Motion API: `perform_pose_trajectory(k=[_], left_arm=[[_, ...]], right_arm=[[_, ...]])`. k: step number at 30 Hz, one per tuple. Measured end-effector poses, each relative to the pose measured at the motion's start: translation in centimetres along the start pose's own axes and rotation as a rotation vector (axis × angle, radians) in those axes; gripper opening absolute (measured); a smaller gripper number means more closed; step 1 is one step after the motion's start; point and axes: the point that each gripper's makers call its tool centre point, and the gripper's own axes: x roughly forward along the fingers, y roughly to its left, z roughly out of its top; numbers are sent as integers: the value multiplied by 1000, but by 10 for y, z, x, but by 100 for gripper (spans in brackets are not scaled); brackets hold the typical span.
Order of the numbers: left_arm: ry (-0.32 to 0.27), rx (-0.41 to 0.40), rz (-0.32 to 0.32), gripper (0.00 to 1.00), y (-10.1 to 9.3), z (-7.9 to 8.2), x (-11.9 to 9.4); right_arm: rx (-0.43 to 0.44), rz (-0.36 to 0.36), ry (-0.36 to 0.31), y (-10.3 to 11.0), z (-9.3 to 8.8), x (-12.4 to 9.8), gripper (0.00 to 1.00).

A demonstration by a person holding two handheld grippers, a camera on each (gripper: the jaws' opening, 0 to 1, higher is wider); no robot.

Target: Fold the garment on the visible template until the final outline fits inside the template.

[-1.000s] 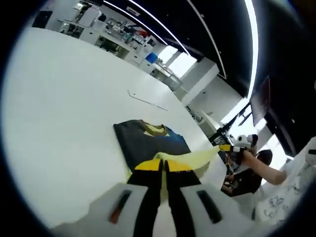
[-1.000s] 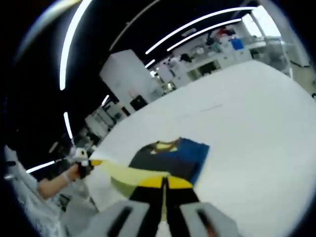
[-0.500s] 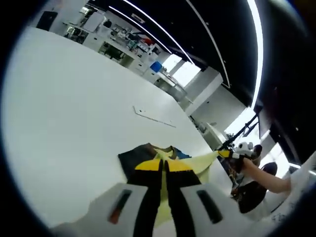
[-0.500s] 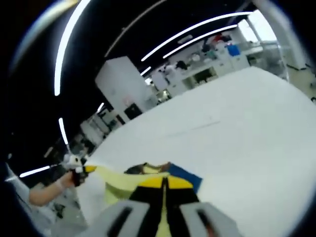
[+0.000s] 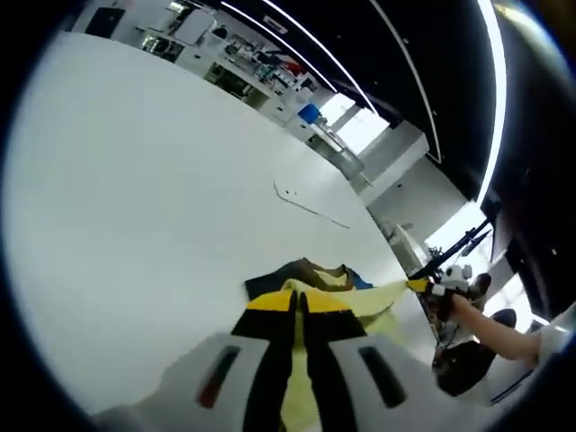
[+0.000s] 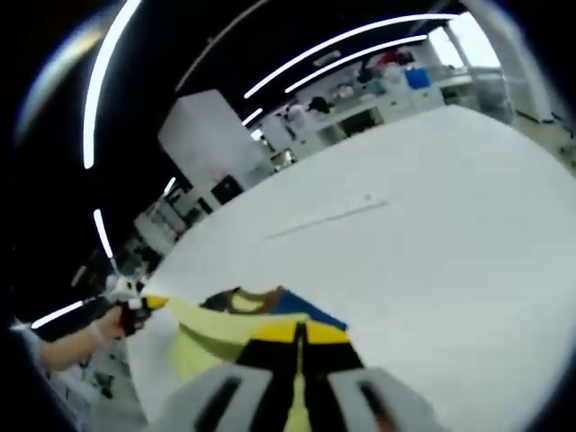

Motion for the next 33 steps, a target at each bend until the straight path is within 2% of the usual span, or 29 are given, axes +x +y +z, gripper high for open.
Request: perform_pose_trajectory(k=[3, 10, 12, 21, 28, 30, 32, 33], left_arm=[[10, 6, 23, 0, 13, 2, 8], [38, 17, 83, 0, 21, -19, 20], [53, 13, 101, 0, 28, -23, 23], [68, 46, 99, 0, 34, -27, 23], [75, 78, 78, 2, 32, -27, 20], [76, 88, 71, 4, 30, -27, 18], [75, 94, 57, 10, 27, -27, 16], [75, 100, 49, 15, 24, -27, 15]], right_arm=[[12, -6, 3, -4, -2, 5, 0], [15, -36, 46, -17, -18, 20, 0], [15, -45, 59, -20, -22, 22, 0], [4, -55, 81, -24, -28, 22, 0], [-59, -42, 70, -17, -27, 20, 0], [-67, -40, 70, -15, -27, 18, 0], [-73, -30, 64, -16, -25, 17, 6], [-78, -25, 63, -12, -27, 15, 11]])
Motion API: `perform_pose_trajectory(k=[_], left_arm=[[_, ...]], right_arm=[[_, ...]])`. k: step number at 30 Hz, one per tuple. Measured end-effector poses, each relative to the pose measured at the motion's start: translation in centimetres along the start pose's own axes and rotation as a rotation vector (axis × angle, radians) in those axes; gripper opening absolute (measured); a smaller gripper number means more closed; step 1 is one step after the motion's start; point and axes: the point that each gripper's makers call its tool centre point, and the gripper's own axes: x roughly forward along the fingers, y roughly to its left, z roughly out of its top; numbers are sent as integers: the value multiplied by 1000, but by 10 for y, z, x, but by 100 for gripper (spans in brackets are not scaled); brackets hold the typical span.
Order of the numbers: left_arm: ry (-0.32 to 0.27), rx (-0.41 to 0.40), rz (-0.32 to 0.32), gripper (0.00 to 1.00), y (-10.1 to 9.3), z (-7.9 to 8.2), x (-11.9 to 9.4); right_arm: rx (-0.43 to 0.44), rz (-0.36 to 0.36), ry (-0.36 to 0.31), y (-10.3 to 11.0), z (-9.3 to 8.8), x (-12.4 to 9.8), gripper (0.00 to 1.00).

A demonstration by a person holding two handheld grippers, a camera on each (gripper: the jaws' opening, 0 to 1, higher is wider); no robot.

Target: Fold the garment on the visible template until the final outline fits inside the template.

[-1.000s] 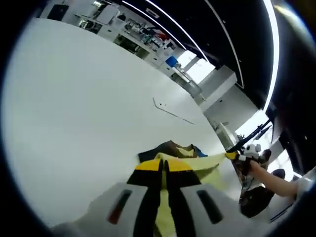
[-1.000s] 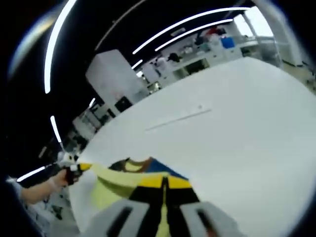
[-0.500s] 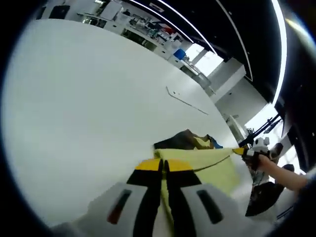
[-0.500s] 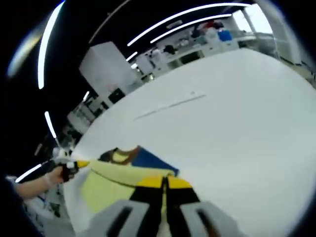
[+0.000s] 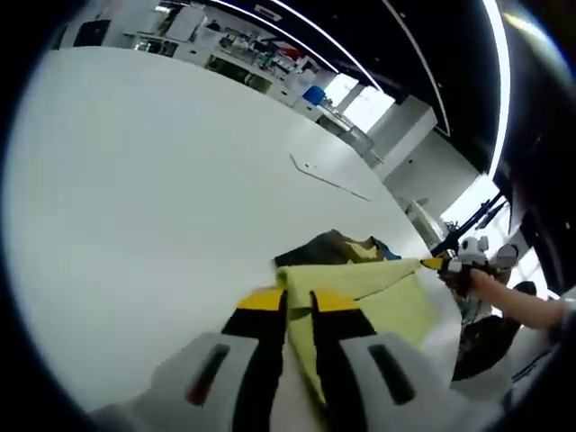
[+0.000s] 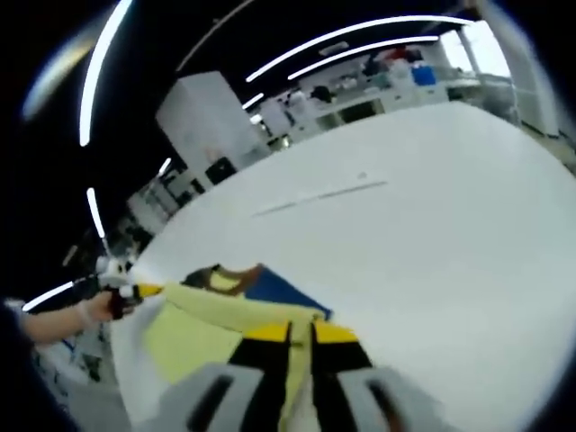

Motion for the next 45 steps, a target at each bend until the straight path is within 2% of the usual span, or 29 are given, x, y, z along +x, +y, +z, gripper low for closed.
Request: perform_pose_trajectory(k=[2, 6, 10, 15, 19, 20, 22, 25, 31, 33, 45], left_arm=[[6, 26, -10, 26, -1, 1, -1], [24, 103, -34, 50, -8, -3, -2], [32, 154, -71, 63, -13, -4, -2], [46, 229, -122, 82, -30, -10, -4], [42, 236, -158, 96, -39, -10, -5], [39, 238, -169, 99, -41, -10, -6], [39, 246, -194, 99, -49, -12, -8], [71, 289, -217, 99, -56, -19, -10], [107, 302, -217, 99, -66, -35, -9], [113, 296, -214, 99, -66, -37, -9], [147, 270, -245, 99, -78, -52, 1]], right_arm=[[-41, 19, -2, 5, 1, 0, 19], [-127, 38, 16, 14, -5, -5, 44], [-202, 54, 29, 21, -15, -11, 62], [-215, 65, 17, 23, -17, -16, 80], [-223, 66, 14, 23, -20, -20, 99], [-222, 67, 16, 23, -20, -20, 99], [-241, 74, 18, 22, -20, -21, 99], [-246, 88, 22, 24, -20, -20, 99], [-244, 119, 17, 37, -23, -16, 99], [-242, 127, 20, 36, -24, -15, 99], [-250, 206, 45, 63, -39, -3, 99]])
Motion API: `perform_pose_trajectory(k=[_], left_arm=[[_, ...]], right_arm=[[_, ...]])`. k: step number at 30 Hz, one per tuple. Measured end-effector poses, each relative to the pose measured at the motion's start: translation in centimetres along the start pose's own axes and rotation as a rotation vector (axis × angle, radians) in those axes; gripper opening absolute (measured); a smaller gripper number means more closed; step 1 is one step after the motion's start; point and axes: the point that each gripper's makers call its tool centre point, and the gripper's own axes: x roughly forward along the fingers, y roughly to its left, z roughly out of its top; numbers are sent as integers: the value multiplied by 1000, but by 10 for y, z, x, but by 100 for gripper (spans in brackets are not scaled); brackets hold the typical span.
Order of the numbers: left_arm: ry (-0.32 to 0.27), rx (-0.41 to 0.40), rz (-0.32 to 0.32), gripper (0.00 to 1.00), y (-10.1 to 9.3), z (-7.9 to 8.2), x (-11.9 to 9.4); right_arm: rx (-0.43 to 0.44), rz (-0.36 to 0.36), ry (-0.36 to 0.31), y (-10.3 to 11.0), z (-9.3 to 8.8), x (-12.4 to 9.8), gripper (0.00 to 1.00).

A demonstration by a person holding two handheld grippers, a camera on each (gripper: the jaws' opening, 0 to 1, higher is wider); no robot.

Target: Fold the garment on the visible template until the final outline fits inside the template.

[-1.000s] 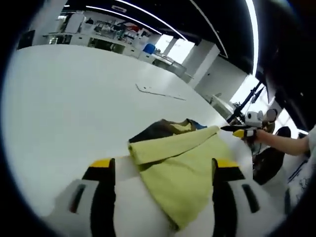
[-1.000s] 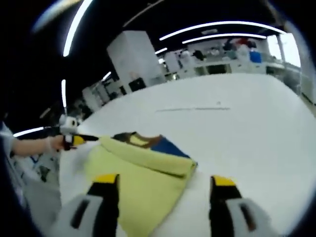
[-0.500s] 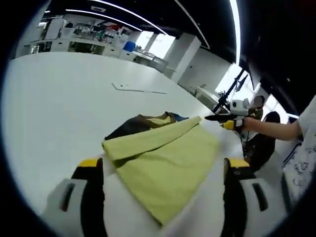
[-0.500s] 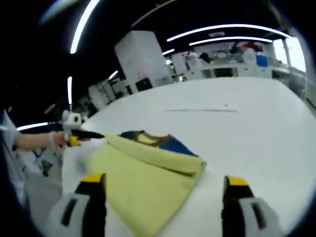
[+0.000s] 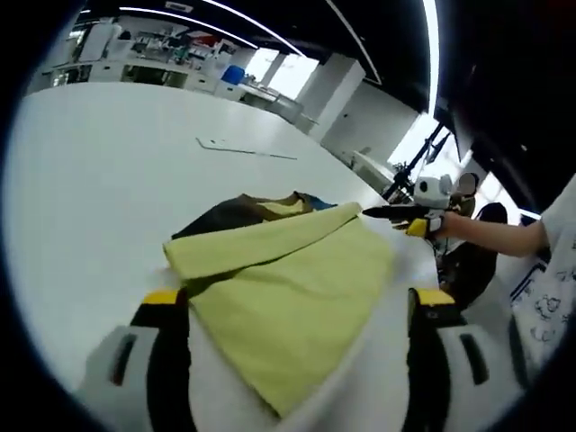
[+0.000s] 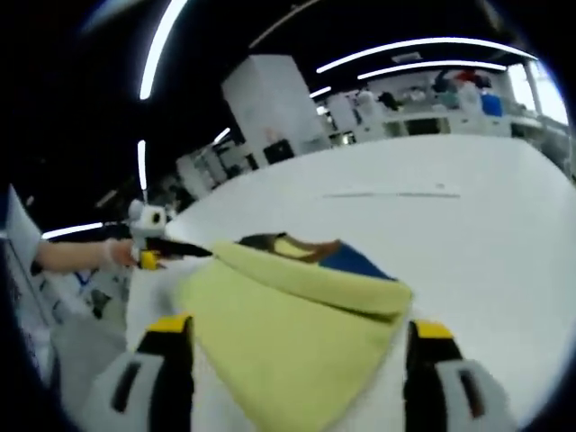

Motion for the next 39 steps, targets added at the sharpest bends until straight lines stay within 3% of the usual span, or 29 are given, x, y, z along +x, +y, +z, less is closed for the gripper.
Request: perform_pose_trajectory(k=[8, 16, 18, 25, 29, 34, 39], left_arm=[[-4, -6, 2, 98, 10, 2, 0], [-33, -7, -2, 97, 8, 10, 4], [-36, -9, 1, 97, 11, 12, 6], [-83, -2, 2, 96, 18, 32, 17], [-101, -3, 17, 97, 32, 44, 24], [-110, -25, 43, 97, 44, 49, 30], [-129, -36, 59, 99, 51, 54, 32]], right_arm=[[6, 23, 1, 0, 5, 13, 99], [2, 41, 5, 6, 6, 21, 99], [-1, 41, 5, 8, 6, 24, 96], [-10, 28, -6, 0, 16, 34, 96], [1, 18, -26, -6, 22, 36, 96], [23, -13, -36, -23, 29, 43, 95], [36, -30, -35, -25, 27, 45, 95]])
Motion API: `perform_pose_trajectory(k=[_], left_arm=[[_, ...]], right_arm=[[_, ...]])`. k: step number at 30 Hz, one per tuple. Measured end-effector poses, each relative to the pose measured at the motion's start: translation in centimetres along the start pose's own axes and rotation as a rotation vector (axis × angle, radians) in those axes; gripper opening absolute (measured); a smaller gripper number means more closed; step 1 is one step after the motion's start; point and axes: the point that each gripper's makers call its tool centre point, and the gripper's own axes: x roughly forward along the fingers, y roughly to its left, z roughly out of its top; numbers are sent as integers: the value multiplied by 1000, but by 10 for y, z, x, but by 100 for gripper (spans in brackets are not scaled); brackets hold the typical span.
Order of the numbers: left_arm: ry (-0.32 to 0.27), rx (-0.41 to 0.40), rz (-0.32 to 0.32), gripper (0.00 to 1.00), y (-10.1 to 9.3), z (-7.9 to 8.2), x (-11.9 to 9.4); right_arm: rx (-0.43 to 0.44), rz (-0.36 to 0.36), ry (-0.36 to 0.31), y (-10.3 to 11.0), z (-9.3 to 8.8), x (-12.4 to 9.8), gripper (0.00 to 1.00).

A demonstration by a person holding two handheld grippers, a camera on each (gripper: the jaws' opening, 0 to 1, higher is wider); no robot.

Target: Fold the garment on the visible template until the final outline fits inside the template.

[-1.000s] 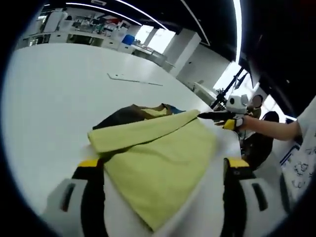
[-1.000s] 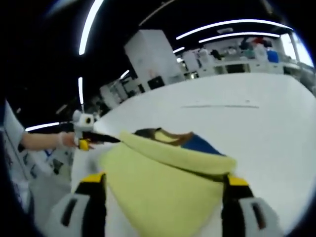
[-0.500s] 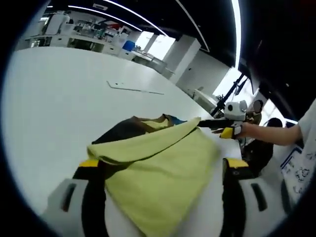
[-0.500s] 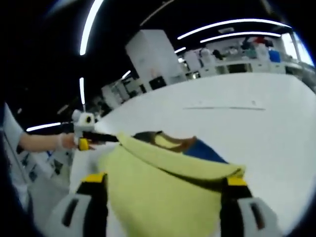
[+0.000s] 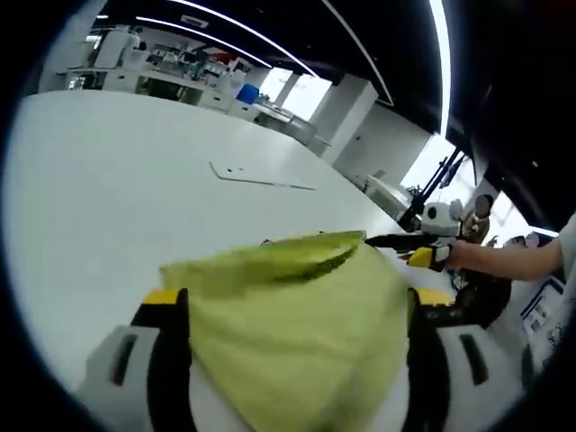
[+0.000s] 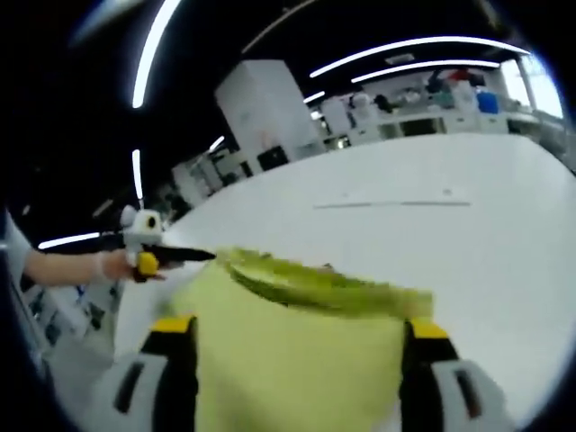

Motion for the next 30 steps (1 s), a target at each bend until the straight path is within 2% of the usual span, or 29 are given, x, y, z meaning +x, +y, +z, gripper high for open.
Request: perform_pose_trajectory(k=[16, 24, 30], left_arm=[[33, 43, -12, 97, -14, -11, -13], [47, 69, -10, 94, -25, -20, -29], [53, 68, -3, 86, -23, -32, -48]], right_arm=[[-31, -1, 10, 2, -3, -9, 94], [-23, -20, 5, 2, -11, -27, 93], [-21, -56, -21, 1, -17, -51, 87]])
